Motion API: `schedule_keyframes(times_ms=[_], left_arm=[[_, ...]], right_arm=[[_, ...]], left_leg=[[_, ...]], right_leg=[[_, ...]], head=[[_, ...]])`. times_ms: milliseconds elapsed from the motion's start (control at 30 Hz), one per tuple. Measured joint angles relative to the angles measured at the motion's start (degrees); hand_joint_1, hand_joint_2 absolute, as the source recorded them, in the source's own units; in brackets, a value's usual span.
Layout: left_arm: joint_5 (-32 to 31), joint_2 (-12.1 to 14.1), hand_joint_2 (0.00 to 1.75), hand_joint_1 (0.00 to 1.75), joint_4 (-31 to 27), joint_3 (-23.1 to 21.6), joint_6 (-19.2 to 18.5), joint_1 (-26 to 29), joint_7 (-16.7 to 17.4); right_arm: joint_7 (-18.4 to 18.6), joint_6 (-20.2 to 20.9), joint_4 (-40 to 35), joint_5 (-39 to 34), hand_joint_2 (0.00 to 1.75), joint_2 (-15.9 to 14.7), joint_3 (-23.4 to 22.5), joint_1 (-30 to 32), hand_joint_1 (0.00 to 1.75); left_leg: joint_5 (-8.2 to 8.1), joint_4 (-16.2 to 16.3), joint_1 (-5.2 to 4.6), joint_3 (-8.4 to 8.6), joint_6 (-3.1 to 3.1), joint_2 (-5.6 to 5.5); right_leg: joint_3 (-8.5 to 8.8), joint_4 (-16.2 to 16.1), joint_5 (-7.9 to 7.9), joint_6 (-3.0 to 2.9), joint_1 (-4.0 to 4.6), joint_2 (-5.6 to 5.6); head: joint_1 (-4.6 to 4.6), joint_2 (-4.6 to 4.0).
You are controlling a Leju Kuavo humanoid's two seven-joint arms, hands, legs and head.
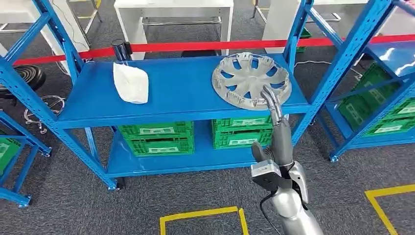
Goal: Take the parts from the cabinet and place them on the table.
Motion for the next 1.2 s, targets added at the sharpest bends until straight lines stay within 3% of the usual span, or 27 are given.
schedule_keyframes(times_ms=[33, 67, 100, 133, 167, 233, 267, 300, 333, 400, 433, 467, 533, 567, 600, 667, 733, 767, 833, 900, 933, 967, 1000, 1033, 1067, 1100, 1200], left_arm=[[0.0, -0.02, 0.0, 0.0, 0.04, 0.0, 0.0, 0.02, -0.02], [0.02, 0.0, 0.0, 0.0, 0.04, 0.0, 0.0, -0.05, -0.04], [0.09, 0.02, 0.0, 0.0, -0.04, 0.0, 0.0, -0.15, -0.04], [0.07, -0.06, 0.0, 0.0, -0.04, 0.0, 0.0, -0.08, -0.07], [0.07, -0.09, 0.0, 0.0, -0.07, 0.0, 0.0, -0.1, -0.09], [0.07, -0.02, 0.0, 0.0, -0.11, 0.0, 0.0, -0.22, -0.11], [0.07, -0.04, 0.0, 0.0, -0.09, 0.0, 0.0, -0.36, -0.11], [0.07, -0.04, 0.0, 0.0, -0.09, 0.0, 0.0, -0.46, -0.11], [0.07, -0.02, 0.0, 0.0, -0.11, 0.0, 0.0, -0.43, -0.11], [0.09, 0.0, 0.0, 0.0, -0.09, 0.02, 0.0, -0.06, -0.07], [0.09, 0.0, 0.0, 0.0, -0.09, 0.02, 0.0, 0.01, -0.09], [0.09, 0.04, 0.0, 0.0, -0.09, 0.04, 0.0, -0.01, -0.11], [0.09, 0.09, 0.0, 0.0, -0.09, 0.04, 0.0, -0.04, -0.09], [0.09, 0.09, 0.0, 0.0, -0.02, 0.04, 0.0, -0.03, -0.02], [0.09, 0.13, 0.0, 0.0, -0.04, 0.04, 0.0, -0.02, 0.06], [0.17, 0.13, 0.0, 0.0, 0.0, 0.07, 0.07, 0.3, 0.09], [0.15, 0.09, 0.0, 0.0, 0.0, 0.11, 0.24, 0.19, 0.07], [0.13, 0.11, 0.0, 0.0, -0.02, 0.13, 0.26, 0.15, 0.09], [0.05, 0.11, 0.0, 0.0, 0.0, 0.2, 0.31, 0.09, 0.09], [-0.04, 0.11, 0.0, 0.0, 0.02, 0.26, 0.28, 0.35, 0.22], [-0.09, 0.11, 0.0, 0.0, 0.04, 0.31, 0.26, 0.39, 0.39], [-0.09, 0.11, 0.0, 0.0, 0.04, 0.31, 0.15, 0.38, 0.5], [-0.11, 0.09, 0.0, 0.0, 0.04, 0.31, -0.15, 0.34, 0.55], [-0.11, 0.04, 0.0, 0.0, 0.04, 0.31, -0.33, 0.35, 0.57], [-0.22, -0.02, 0.0, 0.0, 0.13, 0.31, -0.39, 0.34, 0.63], [-0.35, -0.02, 0.0, 0.0, 0.13, 0.31, -0.57, 0.4, 0.72], [-0.68, -0.15, 0.0, 0.0, 0.15, 0.35, -0.85, 0.42, 1.01]], right_arm=[[0.0, 0.02, 0.0, -0.06, 0.0, 0.0, 0.0, 0.09, 0.0], [0.11, 0.04, 0.04, -0.13, 0.0, 0.0, 0.0, 0.17, 0.0], [0.04, 0.09, 0.0, -0.15, 0.0, 0.02, 0.0, 0.19, 0.0], [0.0, 0.04, -0.19, -0.15, 0.0, 0.09, 0.0, 0.16, 0.0], [0.0, 0.02, -0.24, -0.15, 0.0, 0.09, 0.0, 0.03, 0.0], [0.0, 0.02, -0.35, -0.13, 0.0, 0.24, -0.02, 0.03, 0.0], [0.0, 0.02, -0.35, -0.13, 0.0, 0.3, -0.02, 0.01, 0.0], [0.0, 0.04, -0.35, -0.13, 0.0, 0.35, -0.02, 0.05, 0.0], [0.0, 0.04, -0.35, -0.13, 0.0, 0.39, -0.02, 0.1, 0.0], [-0.09, 0.13, -0.35, -0.42, 0.0, 0.42, -0.02, 0.17, 0.0], [-0.13, 0.19, -0.35, -0.65, 0.0, 0.42, -0.02, 0.21, 0.0], [-0.31, 0.37, -0.35, -1.07, 0.0, 0.42, -0.02, 0.19, 0.0], [-0.63, 1.14, -0.35, -1.73, 0.0, 0.44, -0.02, 0.12, 0.0], [-0.88, 1.61, -0.31, -2.21, 0.0, 0.44, -0.02, 0.08, 0.0], [-0.99, 1.94, -0.31, -2.47, 0.0, 0.46, -0.02, -0.12, 0.0], [-1.05, 2.27, -0.28, -2.71, 0.0, 0.57, 0.0, -0.51, 0.0], [-1.05, 2.8, -0.28, -2.8, 0.0, 0.57, -0.02, -0.64, 0.0], [-1.11, 3.02, -0.28, -2.75, 0.0, 0.57, -0.02, -0.9, 0.0], [-1.03, 3.02, -0.28, -2.78, 0.0, 0.66, -0.04, -0.73, 0.0], [-1.07, 3.02, -0.28, -2.47, 0.0, 0.66, -0.04, -0.2, 0.0], [-1.05, 3.04, -0.28, -2.43, 0.0, 0.66, -0.04, 0.01, 0.0], [-1.05, 3.15, -0.31, -2.29, 0.0, 0.66, -0.04, 0.15, 0.0], [-1.03, 3.21, -0.33, -2.27, 0.0, 0.66, -0.04, 0.21, 0.0], [-1.03, 3.26, -0.37, -2.23, 0.0, 0.66, -0.04, 0.28, 0.0], [-1.03, 3.28, -0.42, -2.1, 0.0, 0.66, -0.07, 0.51, 0.0], [-0.92, 3.43, -0.44, -2.01, 0.0, 0.68, -0.09, 0.59, 0.0], [-0.94, 4.02, -1.55, -1.35, 0.0, 0.76, -0.09, 0.93, 0.0]], left_leg=[[-0.6, -0.04, 0.07, 0.04, -0.14, 0.04], [-1.07, 0.07, -0.1, 0.65, -0.64, -0.28], [-1.6, -0.39, 0.05, 0.43, -1.12, -0.22], [-1.25, -0.05, 0.18, 1.97, -1.46, -0.17], [-0.83, 0.3, 0.16, 2.1, -2.01, -0.1], [-1.4, 2.82, 0.24, 1.78, -2.38, 0.19], [-1.99, 6.56, 0.36, -0.45, -2.59, 0.34], [-3.01, 10.41, 0.55, -3.21, -2.9, 0.37], [-5.21, 14.59, 0.76, -6.66, -3.39, 0.4], [-7.71, 16.36, 1.08, -10.29, -4.11, 0.47], [-6.73, 14.56, 1.18, -10.5, -4.11, 0.53], [-4.06, 10.92, 1.24, -9.97, -4.14, 0.63], [3.75, 2.85, 1.29, -8.24, -3.89, 0.92], [5.45, 1.14, 1.12, -8.11, -3.71, 0.85], [3.91, 1.38, 0.86, -7.81, -3.12, 0.82], [4.78, 0.62, 0.86, -7.09, -1.9, 1.02], [4.57, 0.17, 1.07, -5.12, -1.03, 1.52], [4.34, 0.11, 1.01, -4.67, -0.7, 1.71], [3.55, 0.07, 0.88, -4.05, -0.38, 2.06], [2.73, 0.08, 0.77, -3.05, -0.51, 2.22], [2.26, 0.08, 0.76, -2.44, -0.58, 2.29], [1.74, 0.09, 0.76, -1.77, -0.64, 2.4], [1.23, 0.09, 0.75, -1.11, -0.73, 2.53], [0.68, 0.08, 0.72, -0.84, -0.87, 2.75], [0.09, 0.49, 0.53, 0.09, -1.16, 2.88], [-0.44, 0.39, 0.41, 0.02, -1.67, 2.87], [-0.33, 1.41, 0.7, 1.08, -3.11, 3.41]], right_leg=[[0.66, -2.97, 3.93, -0.44, 0.17, 0.01], [0.38, -3.05, 1.34, -0.47, 0.75, -0.05], [1.03, -3.07, 1.24, -0.69, 0.93, 0.04], [1.43, -3.8, 1.62, -1.06, 1.01, 0.22], [1.88, -4.06, 1.39, -1.56, 0.93, 0.29], [4.34, -4.38, 1.09, -2.44, 0.47, 0.19], [4.89, -4.42, 0.7, -2.8, 0.4, 0.14], [5.23, -4.43, 0.38, -2.97, 0.37, 0.13], [5.62, -4.44, -0.22, -3.0, 0.33, 0.18], [6.7, -4.43, -1.32, -2.82, 0.16, 0.4], [7.4, -4.43, -1.83, -2.64, 0.05, 0.47], [8.25, -4.43, -2.46, -2.39, -0.1, 0.47], [9.45, -4.5, -3.59, -1.82, -0.31, 0.39], [9.95, -4.27, -4.36, -1.2, -0.15, 0.77], [10.12, -4.73, -4.85, -0.66, -0.14, 0.94], [10.97, -3.98, -3.67, 0.17, -0.07, 1.06], [9.48, -0.54, -3.24, 0.42, -0.24, 0.65], [7.27, 2.96, -3.53, 0.42, -0.24, 0.49], [1.63, 9.88, -6.59, 0.74, -0.13, 0.51], [-2.11, 12.01, -10.57, 0.91, -0.14, 0.48], [-2.44, 10.41, -10.32, 0.77, -0.14, 0.47], [-1.94, 7.07, -8.23, 0.6, -0.15, 0.4], [-0.95, 2.84, -4.82, 0.45, -0.14, 0.19], [0.13, -1.75, 0.11, 0.09, -0.05, -0.63], [0.15, -2.85, 2.76, -0.27, 0.21, -1.72], [0.34, -2.79, 1.66, -0.41, 0.36, -2.01], [1.64, -3.14, 2.32, -1.67, 0.27, -0.28]], head=[[-0.04, 0.0], [-0.06, 0.0], [0.02, 0.0], [0.0, -0.02], [0.11, 0.0], [0.02, -0.02], [-0.66, -0.02], [-0.44, 0.0], [-0.5, -0.02], [-0.48, 0.0], [-0.53, 0.0], [-0.48, -0.02], [-0.55, -0.02], [-0.68, -0.02], [-0.57, 0.0], [-0.55, 0.0], [-0.28, 0.0], [-0.28, -0.02], [-0.2, -0.02], [-0.15, -0.02], [-0.17, 0.0], [-0.11, 0.0], [-0.09, 0.0], [-0.09, -0.02], [-0.22, 0.0], [0.05, -0.02], [0.13, -0.02]])
